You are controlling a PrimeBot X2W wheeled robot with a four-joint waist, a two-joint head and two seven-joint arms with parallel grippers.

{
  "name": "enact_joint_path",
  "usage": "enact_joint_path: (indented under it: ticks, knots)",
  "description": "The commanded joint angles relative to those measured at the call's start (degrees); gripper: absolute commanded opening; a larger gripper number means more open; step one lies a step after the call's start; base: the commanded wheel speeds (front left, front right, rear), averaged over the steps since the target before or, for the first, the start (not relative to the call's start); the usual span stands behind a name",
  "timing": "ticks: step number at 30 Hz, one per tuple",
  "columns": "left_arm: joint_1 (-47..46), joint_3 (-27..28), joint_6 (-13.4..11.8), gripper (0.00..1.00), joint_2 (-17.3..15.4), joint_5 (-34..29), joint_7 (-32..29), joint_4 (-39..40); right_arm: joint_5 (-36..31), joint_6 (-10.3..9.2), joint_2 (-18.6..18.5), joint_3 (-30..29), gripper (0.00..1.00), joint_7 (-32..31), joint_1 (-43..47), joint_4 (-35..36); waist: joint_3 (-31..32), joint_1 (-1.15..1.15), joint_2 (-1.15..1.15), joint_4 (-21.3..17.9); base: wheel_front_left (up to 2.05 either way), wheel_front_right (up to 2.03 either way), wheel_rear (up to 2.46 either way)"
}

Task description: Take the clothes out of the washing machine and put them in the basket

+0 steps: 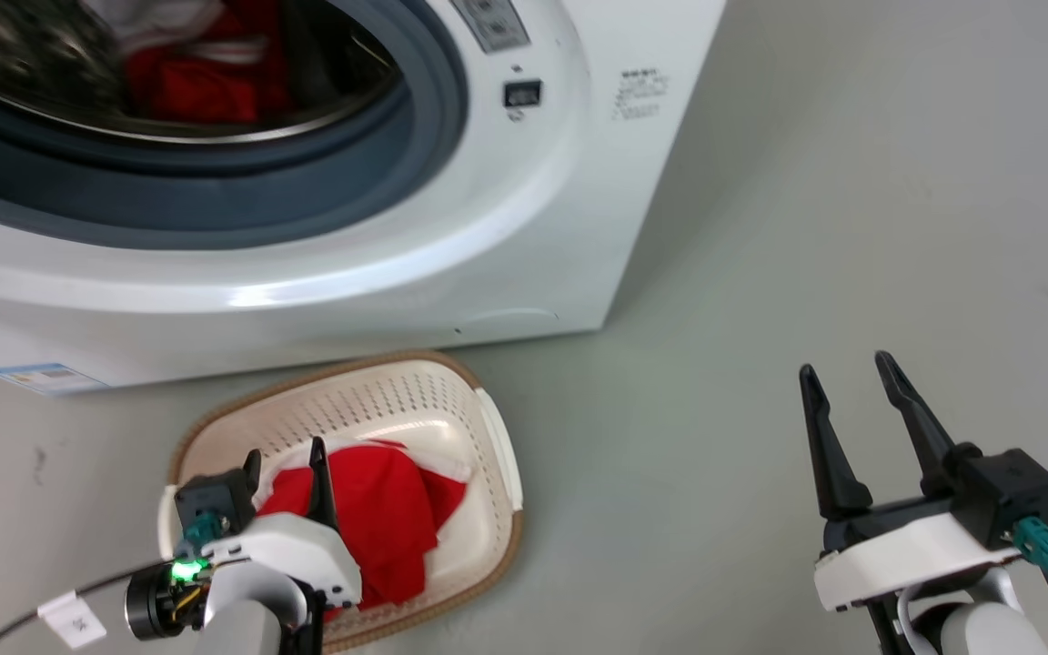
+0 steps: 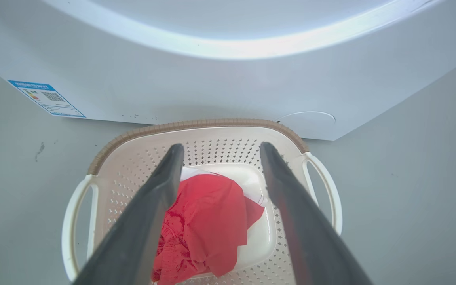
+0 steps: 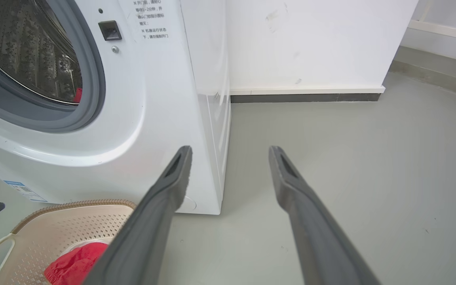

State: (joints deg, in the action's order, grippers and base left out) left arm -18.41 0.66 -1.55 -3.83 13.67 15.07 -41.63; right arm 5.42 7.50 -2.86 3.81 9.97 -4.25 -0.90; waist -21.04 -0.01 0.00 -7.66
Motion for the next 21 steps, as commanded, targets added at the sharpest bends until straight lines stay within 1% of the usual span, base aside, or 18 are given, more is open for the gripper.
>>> enact_joint_path:
  ticks: [1, 8, 13, 17, 21]
  knots:
    - [2.3, -0.1, -0.1, 1.0, 0.4, -0.6, 0.1, 2.8, -0.2, -0.02, 0.0, -0.4, 1.0, -0.5, 1.1, 0.8, 3.7, 0.01, 0.0, 2.6, 0.0, 0.0, 0.0]
    - [9.7, -0.9, -0.3, 1.0, 0.9, -3.4, 0.1, 16.9, -1.2, -0.02, 0.0, -1.8, 1.0, -2.6, 4.5, 2.9, 8.7, 0.01, 0.0, 4.3, 0.0, 0.0, 0.0]
    - [13.3, -2.0, -0.7, 1.0, 0.9, -5.4, 0.1, 24.8, -1.5, -0.02, 0.0, -2.6, 1.0, -3.8, 6.4, 4.4, 11.0, 0.01, 0.0, 5.2, 0.0, 0.0, 0.0]
    - [13.9, -3.1, -1.1, 1.0, 0.9, -6.2, 0.1, 28.8, -1.4, -0.02, 0.0, -3.0, 1.0, -4.5, 7.3, 5.7, 11.2, 0.01, 0.0, 5.9, 0.0, 0.0, 0.0]
    - [10.3, -3.6, -0.9, 1.0, 1.0, -6.2, 0.1, 29.2, -1.2, -0.02, 0.0, -2.9, 1.0, -4.8, 7.1, 7.0, 9.7, 0.01, 0.0, 6.3, 0.0, 0.0, 0.0]
